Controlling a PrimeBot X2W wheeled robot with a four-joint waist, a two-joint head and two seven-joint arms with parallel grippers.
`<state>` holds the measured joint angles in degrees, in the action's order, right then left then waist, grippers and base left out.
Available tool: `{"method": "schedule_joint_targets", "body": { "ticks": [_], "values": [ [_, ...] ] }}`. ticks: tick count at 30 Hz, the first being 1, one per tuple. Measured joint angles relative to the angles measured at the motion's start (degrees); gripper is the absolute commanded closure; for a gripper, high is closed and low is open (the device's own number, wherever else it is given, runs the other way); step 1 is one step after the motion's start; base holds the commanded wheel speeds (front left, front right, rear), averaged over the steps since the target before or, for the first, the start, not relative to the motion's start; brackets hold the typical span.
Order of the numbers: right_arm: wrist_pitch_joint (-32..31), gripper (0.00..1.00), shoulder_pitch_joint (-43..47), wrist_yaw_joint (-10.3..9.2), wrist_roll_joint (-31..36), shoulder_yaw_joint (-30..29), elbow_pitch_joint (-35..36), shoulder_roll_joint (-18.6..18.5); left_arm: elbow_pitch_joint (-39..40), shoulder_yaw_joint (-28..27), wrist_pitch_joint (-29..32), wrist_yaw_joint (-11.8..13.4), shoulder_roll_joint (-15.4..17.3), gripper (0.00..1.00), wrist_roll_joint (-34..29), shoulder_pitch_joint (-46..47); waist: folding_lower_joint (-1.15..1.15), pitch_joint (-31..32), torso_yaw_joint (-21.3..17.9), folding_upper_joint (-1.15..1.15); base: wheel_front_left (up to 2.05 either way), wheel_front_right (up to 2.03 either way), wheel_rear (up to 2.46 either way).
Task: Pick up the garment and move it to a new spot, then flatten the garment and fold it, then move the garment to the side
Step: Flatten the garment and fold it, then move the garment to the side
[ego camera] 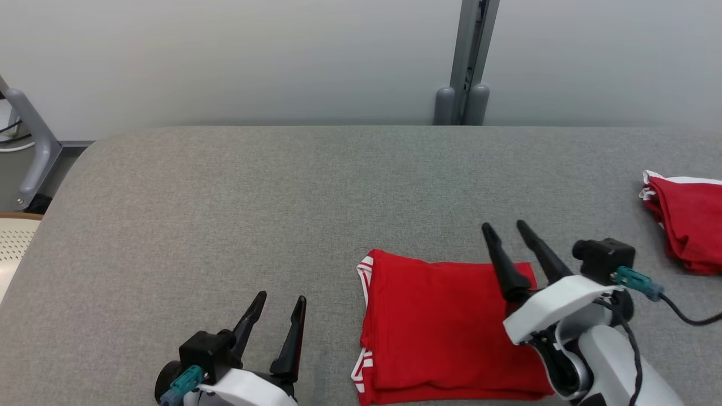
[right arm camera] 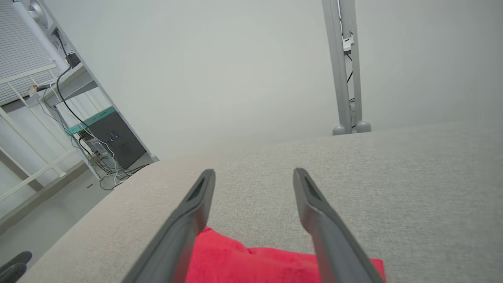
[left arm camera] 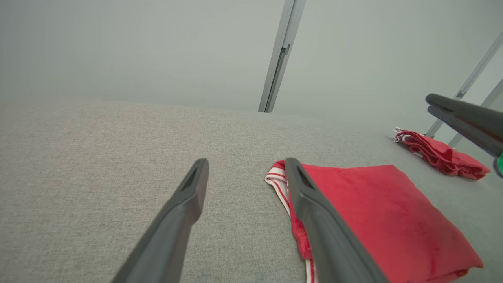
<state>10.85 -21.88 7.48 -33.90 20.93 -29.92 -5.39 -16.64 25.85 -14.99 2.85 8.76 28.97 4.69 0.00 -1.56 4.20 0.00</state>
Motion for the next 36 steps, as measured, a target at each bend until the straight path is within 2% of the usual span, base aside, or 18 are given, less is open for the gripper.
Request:
{"method": "schedule_joint_targets", "body": {
  "ticks": [7, 15, 24, 36],
  "values": [
    [2.81, 0.0, 5.5, 0.0, 8.98, -10.22, 3.45, 0.19, -0.92, 0.26, 0.0, 0.32, -0.31, 0.0, -0.65, 1.69, 0.0, 0.51, -1.2, 0.0, 0.0, 0.0, 0.0],
    [3.81, 0.0, 13.65, 0.0, 16.49, -17.1, 11.32, 1.67, -1.19, -2.03, 0.0, 1.26, -1.45, 0.0, -0.69, 1.27, 0.0, 1.34, -2.75, 0.0, 0.0, 0.0, 0.0],
    [3.82, 0.0, 18.49, 0.0, 15.85, -18.27, 16.03, 2.49, 0.78, -6.58, 0.0, 2.1, -2.48, 0.0, -2.44, -2.55, 0.0, 2.06, -3.36, 0.0, 0.0, 0.0, 0.0],
    [3.87, 0.0, 19.73, 0.0, 15.69, -18.41, 16.41, 2.54, 1.46, -9.8, 0.0, 2.15, -3.0, 0.0, -6.05, -4.08, 0.0, 2.18, -2.86, 0.0, 0.0, 0.0, 0.0]
  ]
}}
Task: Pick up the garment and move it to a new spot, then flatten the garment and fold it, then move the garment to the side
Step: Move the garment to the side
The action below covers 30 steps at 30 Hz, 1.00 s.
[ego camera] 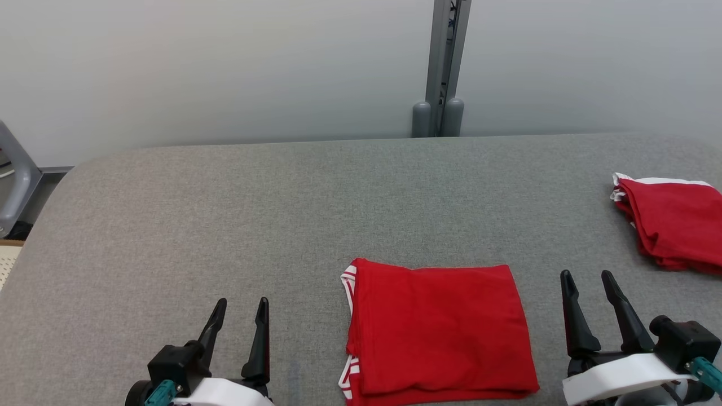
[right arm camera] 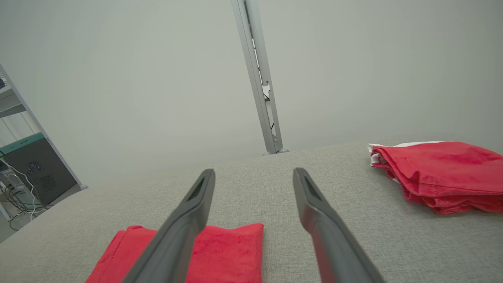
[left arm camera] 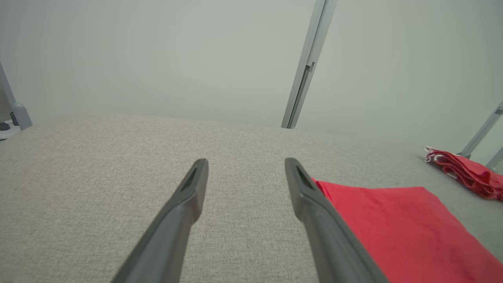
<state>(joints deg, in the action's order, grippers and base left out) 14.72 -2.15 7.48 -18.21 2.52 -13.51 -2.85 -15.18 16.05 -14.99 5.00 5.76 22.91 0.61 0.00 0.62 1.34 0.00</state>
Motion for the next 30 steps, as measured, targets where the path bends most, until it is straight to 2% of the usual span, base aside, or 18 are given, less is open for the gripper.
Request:
{"method": "schedule_joint_targets", "body": {
  "ticks": [18, 25, 30],
  "values": [
    [-0.68, 0.0, -0.68, 0.0, 1.14, -0.37, -1.03, 0.04, -0.47, -2.12, 0.0, -1.64, -1.44, 0.0, -2.29, -0.07, 0.0, -0.2, 0.07, 0.0, 0.0, 0.0, 0.0],
    [-9.14, 0.0, -2.19, 0.0, 5.7, -4.22, -4.56, 0.05, -0.91, -2.16, 0.0, -2.25, -1.9, 0.0, -2.86, -0.05, 0.0, -0.72, 0.61, 0.0, 0.0, 0.0, 0.0],
    [-16.07, 0.0, -3.79, 0.0, 6.65, -3.44, -8.01, -1.0, -1.61, -1.93, 0.0, -2.54, -2.21, 0.0, -3.42, 0.23, 0.0, -1.62, 1.73, 0.0, 0.0, 0.0, 0.0]
  ]
}}
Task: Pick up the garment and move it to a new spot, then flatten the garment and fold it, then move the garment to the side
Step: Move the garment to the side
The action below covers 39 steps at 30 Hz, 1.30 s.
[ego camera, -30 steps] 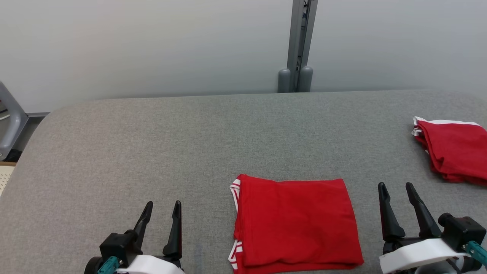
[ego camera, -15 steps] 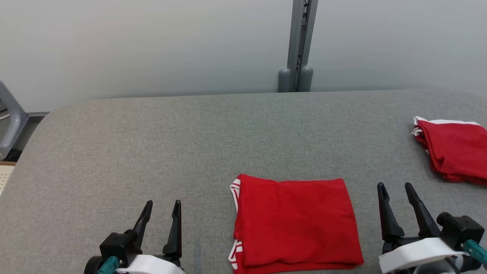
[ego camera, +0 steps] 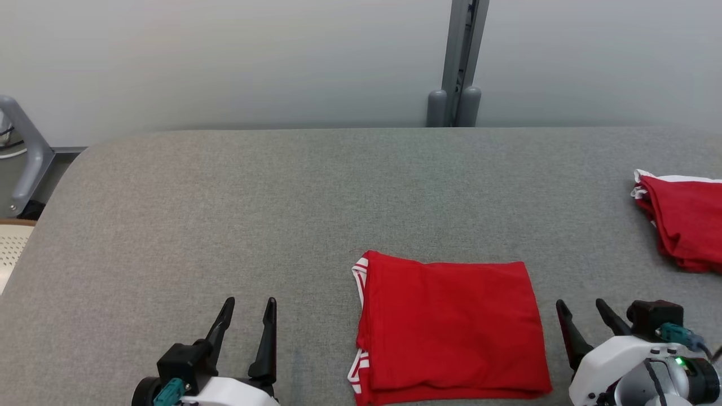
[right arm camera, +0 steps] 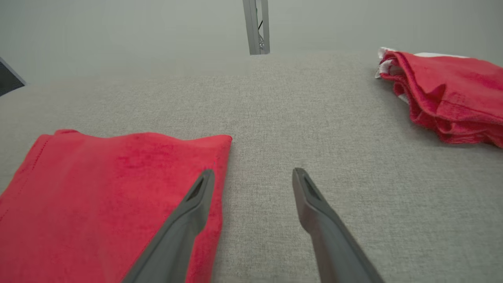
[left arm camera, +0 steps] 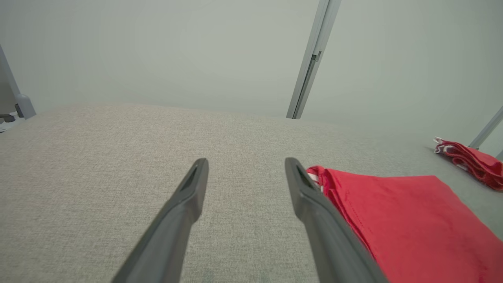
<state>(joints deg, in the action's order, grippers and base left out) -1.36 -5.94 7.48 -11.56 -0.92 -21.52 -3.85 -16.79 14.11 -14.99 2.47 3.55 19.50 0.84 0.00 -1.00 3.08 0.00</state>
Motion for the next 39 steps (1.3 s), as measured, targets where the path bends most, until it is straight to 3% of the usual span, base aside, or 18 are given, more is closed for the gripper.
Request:
{"method": "schedule_joint_targets", "body": {
  "ticks": [7, 19, 20, 21, 22, 24, 25, 26, 32, 39],
  "values": [
    [-5.56, 0.0, -3.05, 0.0, -5.2, 5.23, -4.38, -2.18, -0.31, -0.01, 0.0, -0.42, -0.29, 0.0, -0.33, 0.81, 0.0, -1.92, 1.82, 0.0, 0.0, 0.0, 0.0],
    [-9.91, 0.0, -7.88, 0.0, -12.87, 10.44, -11.87, -5.04, -0.74, -0.15, 0.0, -0.89, -0.55, 0.0, -0.84, 1.68, 0.0, -3.92, 4.38, 0.0, 0.0, 0.0, 0.0],
    [-10.29, 0.18, -8.23, 0.0, -13.33, 10.6, -12.43, -5.11, -0.78, -0.18, 0.0, -0.9, -0.55, 0.0, -0.84, 1.68, 0.0, -3.87, 4.42, 0.0, 0.0, 0.0, 0.0],
    [-10.44, 0.5, -8.57, 0.0, -13.78, 10.8, -12.9, -5.11, -0.81, -0.2, 0.0, -0.9, -0.56, 0.0, -0.85, 1.68, 0.0, -3.83, 4.45, 0.0, 0.0, 0.0, 0.0],
    [-10.49, 0.5, -8.89, 0.0, -14.17, 10.93, -13.38, -5.11, -0.84, -0.23, 0.0, -0.9, -0.57, 0.0, -1.0, 1.68, 0.0, -3.8, 4.45, 0.0, 0.0, 0.0, 0.0],
    [-10.58, 0.65, -9.48, 0.0, -14.75, 11.43, -14.33, -5.13, -0.86, -0.3, 0.0, -0.91, -0.58, 0.0, -1.26, 1.68, 0.0, -3.77, 4.41, 0.0, 0.0, 0.0, 0.0],
    [-10.56, 0.96, -9.78, 0.0, -14.85, 11.8, -14.66, -5.19, -0.87, -0.31, 0.0, -0.96, -0.58, 0.0, -1.26, 1.67, 0.0, -3.78, 4.36, 0.0, 0.0, 0.0, 0.0],
    [-10.51, 1.0, -10.1, 0.01, -15.19, 12.21, -14.86, -5.2, -0.87, -0.32, 0.0, -0.97, -0.59, 0.0, -1.3, 1.67, 0.0, -3.81, 4.28, 0.0, 0.0, 0.0, 0.0],
    [-8.49, 1.0, -11.95, 0.02, -16.57, 13.85, -15.41, -6.19, -0.79, -0.45, 0.0, -1.0, -0.64, 0.0, -1.42, 1.67, 0.0, -4.23, 3.13, 0.0, 0.0, 0.0, 0.0],
    [-6.59, 1.0, -14.43, 0.02, -16.86, 13.89, -13.66, -10.54, -0.4, -0.48, 0.0, -1.23, -0.67, 0.0, -1.79, 1.68, 0.0, -4.52, -0.03, 0.0, 0.0, 0.0, 0.0]
  ]
}}
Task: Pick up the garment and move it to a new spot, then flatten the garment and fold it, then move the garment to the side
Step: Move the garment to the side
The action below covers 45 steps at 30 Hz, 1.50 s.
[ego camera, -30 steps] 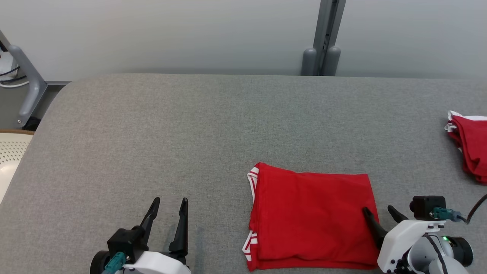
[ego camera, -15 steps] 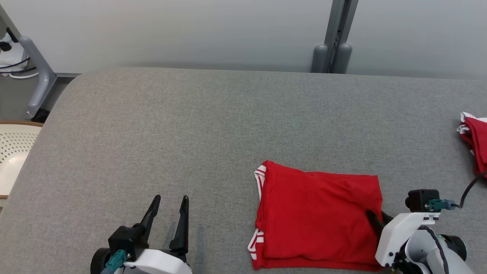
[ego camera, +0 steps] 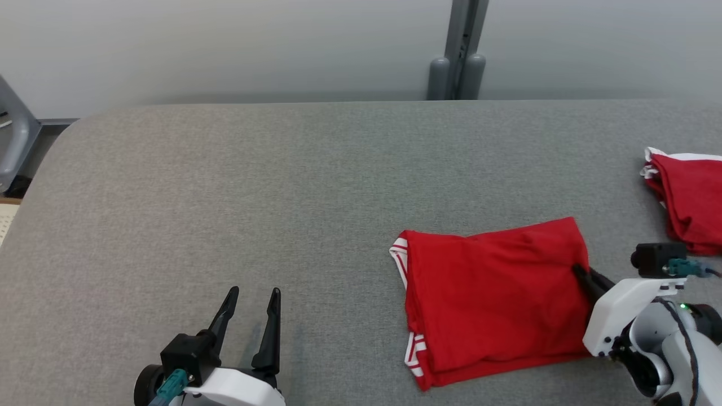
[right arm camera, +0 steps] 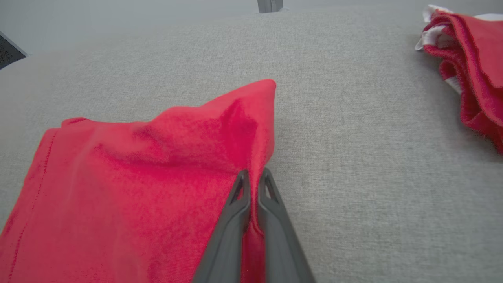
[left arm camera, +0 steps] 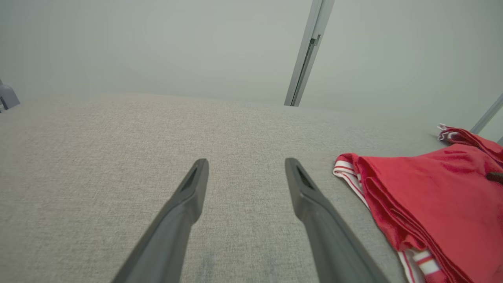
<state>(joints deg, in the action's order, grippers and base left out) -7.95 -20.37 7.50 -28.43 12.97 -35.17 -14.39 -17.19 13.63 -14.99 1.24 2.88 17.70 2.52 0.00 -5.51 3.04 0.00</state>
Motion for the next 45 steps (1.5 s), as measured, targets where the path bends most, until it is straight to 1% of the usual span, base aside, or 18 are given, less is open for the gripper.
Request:
{"method": "schedule_joint_targets", "body": {
  "ticks": [3, 10, 14, 18, 23, 27, 32, 41, 45],
  "values": [
    [0.4, 1.0, -0.51, 0.0, 0.01, -0.58, 0.88, -1.18, 0.18, 0.02, 0.0, -0.1, -0.01, 0.0, -0.08, 0.01, 0.0, -0.1, -1.31, 0.0, 0.0, 0.0, 0.0],
    [0.22, 1.0, -0.85, -0.01, 0.55, -2.87, 3.59, -3.82, 0.74, 0.14, 0.0, -0.21, -0.02, 0.0, -0.78, 0.42, 0.0, -0.72, -6.9, 0.0, 0.0, 0.0, 0.0],
    [-0.1, 1.0, -0.83, -0.01, 0.8, -3.61, 5.15, -3.86, 0.7, 0.42, 0.0, -0.46, -0.02, 0.0, -1.21, 1.22, 0.0, -1.33, -10.54, 0.0, 0.0, 0.0, 0.0],
    [-0.11, 1.0, -0.94, -0.01, 1.14, -3.13, 6.22, -3.39, 0.36, 0.76, 0.0, -0.68, -0.08, 0.0, -1.59, 1.68, 0.0, -2.01, -13.78, 0.0, 0.0, 0.0, 0.0],
    [-0.09, 1.0, -2.05, -0.01, 1.49, -2.65, 6.46, -2.66, -0.24, 1.09, 0.0, -1.03, -0.08, 0.0, -2.0, 2.91, 0.0, -2.62, -16.11, 0.0, 0.0, 0.0, 0.0],
    [-0.03, 1.0, -3.13, -0.01, 1.79, -2.36, 6.45, -2.63, -0.88, 1.48, 0.0, -1.23, -0.08, 0.0, -2.08, 2.99, 0.0, -2.37, -15.55, 0.0, 0.0, 0.0, 0.0],
    [-0.91, 1.0, -5.69, -0.01, 1.85, -2.02, 6.35, -3.01, -1.26, 1.35, 0.0, -1.21, -0.07, 0.0, -2.07, 2.97, 0.0, -1.99, -13.75, 0.0, 0.0, 0.0, 0.0],
    [-3.46, 1.0, -15.95, -0.01, 1.05, -4.32, 2.88, -3.7, -1.21, 1.91, 0.0, -1.19, -0.07, 0.0, -1.9, 3.01, 0.0, -2.18, -9.92, 0.0, 0.0, 0.0, 0.0],
    [-3.82, 1.0, -20.58, -0.01, 1.76, -5.67, 0.12, -5.11, -1.08, 1.99, 0.0, -1.16, -0.07, 0.0, -1.89, 3.57, 0.0, -2.83, -8.43, 0.0, 0.0, 0.0, 0.0]
  ]
}}
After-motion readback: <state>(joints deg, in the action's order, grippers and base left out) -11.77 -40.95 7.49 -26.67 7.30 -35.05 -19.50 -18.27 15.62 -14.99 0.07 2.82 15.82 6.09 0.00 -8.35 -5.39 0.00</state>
